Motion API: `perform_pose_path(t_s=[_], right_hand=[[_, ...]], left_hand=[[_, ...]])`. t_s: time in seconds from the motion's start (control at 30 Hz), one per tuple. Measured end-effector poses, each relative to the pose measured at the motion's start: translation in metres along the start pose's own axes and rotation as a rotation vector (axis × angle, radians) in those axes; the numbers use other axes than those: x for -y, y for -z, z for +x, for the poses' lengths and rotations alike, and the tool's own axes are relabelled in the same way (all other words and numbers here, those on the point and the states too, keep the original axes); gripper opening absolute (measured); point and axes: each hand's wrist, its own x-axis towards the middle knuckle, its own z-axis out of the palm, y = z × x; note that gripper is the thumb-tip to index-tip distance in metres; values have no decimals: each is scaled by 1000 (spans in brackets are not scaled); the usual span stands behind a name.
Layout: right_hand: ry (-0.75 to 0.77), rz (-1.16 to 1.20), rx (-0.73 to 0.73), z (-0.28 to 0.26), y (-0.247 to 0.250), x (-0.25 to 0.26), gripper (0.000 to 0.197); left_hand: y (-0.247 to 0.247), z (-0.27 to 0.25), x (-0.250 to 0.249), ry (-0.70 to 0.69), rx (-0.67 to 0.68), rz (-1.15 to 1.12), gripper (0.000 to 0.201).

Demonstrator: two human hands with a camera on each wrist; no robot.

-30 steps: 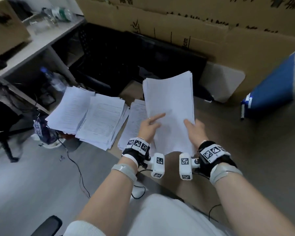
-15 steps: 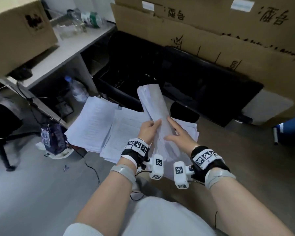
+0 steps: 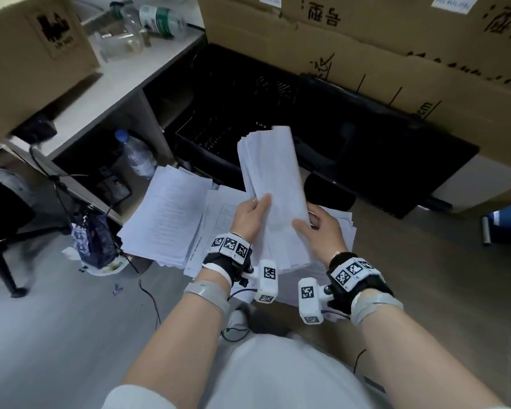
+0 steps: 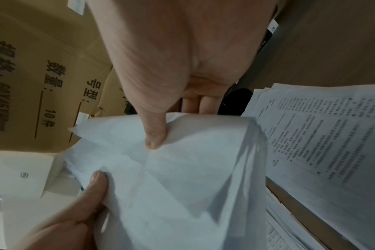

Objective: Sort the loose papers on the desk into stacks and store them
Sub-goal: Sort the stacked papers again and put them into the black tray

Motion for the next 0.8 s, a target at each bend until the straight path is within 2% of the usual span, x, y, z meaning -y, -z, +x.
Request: perform_pose_path(t_s=[0.1, 0.17, 0.2, 0.27, 0.37, 0.43, 0.5, 0.53, 0.57, 0.63, 0.67, 0.8], right_hand=[[-17, 0, 13, 3, 6, -4, 21], [-38, 8, 39, 1, 8, -9, 19], [-35, 16, 65, -1, 7, -10, 18], [-39, 32, 108, -5, 2, -13, 17], [-163, 136, 124, -4, -2, -17, 23], [-246, 166, 106, 2, 2, -22, 44], [-250, 153, 136, 7, 4, -25, 63], [-234, 133, 148, 9, 1, -27, 61], [-211, 94, 141, 12, -3, -28, 51], [-164, -12, 45, 17, -15, -31, 20], [-155, -51, -6, 19, -23, -33, 16], [-186, -136, -72, 27, -56, -47, 27]], left_hand=[[0, -9, -1, -12, -42, 43, 27], [0, -24, 0, -7, -44, 54, 16], [-2, -31, 2, 4, -39, 67, 16], [-3, -41, 15, 22, -109, 107, 23], [2, -44, 32, 19, -296, 116, 29], [8, -49, 35, 35, -316, 122, 35], [16, -52, 37, 44, -295, 117, 33], [21, -51, 38, 59, -291, 109, 33], [27, -47, 40, 63, -290, 87, 36], [38, -41, 40, 66, -284, 44, 36], [44, -39, 39, 79, -282, 42, 34], [75, -28, 47, 103, -293, 64, 38]])
